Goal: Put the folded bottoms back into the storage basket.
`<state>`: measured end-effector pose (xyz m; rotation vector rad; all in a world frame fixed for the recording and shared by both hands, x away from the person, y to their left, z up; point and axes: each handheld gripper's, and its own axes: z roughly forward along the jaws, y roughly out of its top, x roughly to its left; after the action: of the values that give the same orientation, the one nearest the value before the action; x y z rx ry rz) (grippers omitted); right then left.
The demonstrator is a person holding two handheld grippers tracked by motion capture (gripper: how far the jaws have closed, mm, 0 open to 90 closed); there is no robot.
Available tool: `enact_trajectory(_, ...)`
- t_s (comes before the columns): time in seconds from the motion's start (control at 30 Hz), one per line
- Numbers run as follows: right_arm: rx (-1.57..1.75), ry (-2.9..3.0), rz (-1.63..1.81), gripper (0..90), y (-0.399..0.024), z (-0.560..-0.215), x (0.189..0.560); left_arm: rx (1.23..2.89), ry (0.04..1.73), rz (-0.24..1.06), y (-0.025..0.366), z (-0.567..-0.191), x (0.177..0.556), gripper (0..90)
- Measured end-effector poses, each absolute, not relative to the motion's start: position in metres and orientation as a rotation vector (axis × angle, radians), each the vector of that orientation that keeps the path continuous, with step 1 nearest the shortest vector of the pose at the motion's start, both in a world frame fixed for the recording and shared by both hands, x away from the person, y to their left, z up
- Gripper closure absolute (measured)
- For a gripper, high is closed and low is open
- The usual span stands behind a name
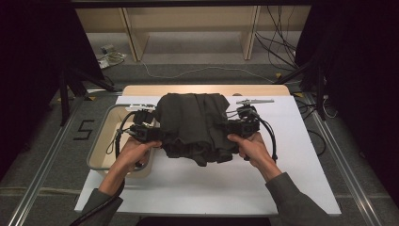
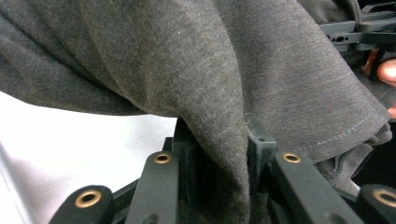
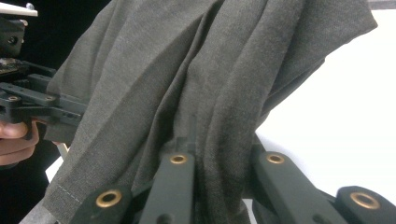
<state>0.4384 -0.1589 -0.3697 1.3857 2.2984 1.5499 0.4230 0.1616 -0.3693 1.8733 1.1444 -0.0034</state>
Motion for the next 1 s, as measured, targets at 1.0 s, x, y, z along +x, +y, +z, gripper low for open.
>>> enact_trajectory(1.0, 1.315, 2.369, 1.591, 81.6, -0.064, -0.357, 0.457, 1.842, 1.234, 0.036, 0.252, -0.348, 0.419, 71.0)
